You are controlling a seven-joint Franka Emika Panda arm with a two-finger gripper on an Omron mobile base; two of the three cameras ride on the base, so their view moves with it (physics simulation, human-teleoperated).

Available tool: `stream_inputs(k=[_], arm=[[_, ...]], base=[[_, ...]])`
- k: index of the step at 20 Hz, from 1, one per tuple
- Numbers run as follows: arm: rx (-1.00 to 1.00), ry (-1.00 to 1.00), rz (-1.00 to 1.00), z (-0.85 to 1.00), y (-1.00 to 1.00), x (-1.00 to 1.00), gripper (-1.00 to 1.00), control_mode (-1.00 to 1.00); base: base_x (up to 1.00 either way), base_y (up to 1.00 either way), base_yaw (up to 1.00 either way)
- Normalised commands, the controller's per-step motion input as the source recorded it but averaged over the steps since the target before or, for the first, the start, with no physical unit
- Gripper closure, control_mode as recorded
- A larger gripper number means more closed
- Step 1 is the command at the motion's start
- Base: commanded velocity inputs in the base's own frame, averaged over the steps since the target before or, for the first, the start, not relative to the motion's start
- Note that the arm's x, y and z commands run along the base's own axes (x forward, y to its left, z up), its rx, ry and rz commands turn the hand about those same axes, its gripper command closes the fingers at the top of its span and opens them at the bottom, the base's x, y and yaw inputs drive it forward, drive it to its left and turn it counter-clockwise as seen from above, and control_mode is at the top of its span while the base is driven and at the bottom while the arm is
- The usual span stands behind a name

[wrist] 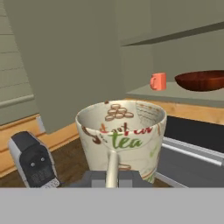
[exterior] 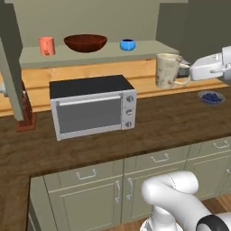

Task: Gather all objects into one cabinet and sort the glasses and bowls to opposite sides.

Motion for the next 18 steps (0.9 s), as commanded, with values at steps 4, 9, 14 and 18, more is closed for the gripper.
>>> stream_inputs(k=[4,9,14,18], arm=[[0.0,0.0,0.0,0.0,0.0,0.0,1.0,1.0],[0.0,0.0,0.0,0.0,0.0,0.0,1.0,1.0],[0.0,0.0,0.0,0.0,0.0,0.0,1.0,1.0],[0.0,0.0,0.0,0.0,0.0,0.0,1.0,1.0]], base=[[0.34,0.16,-0.07],[0.47,0.32,-0.09],[0.26,0.46,0.0],[0.44,0.29,0.0]])
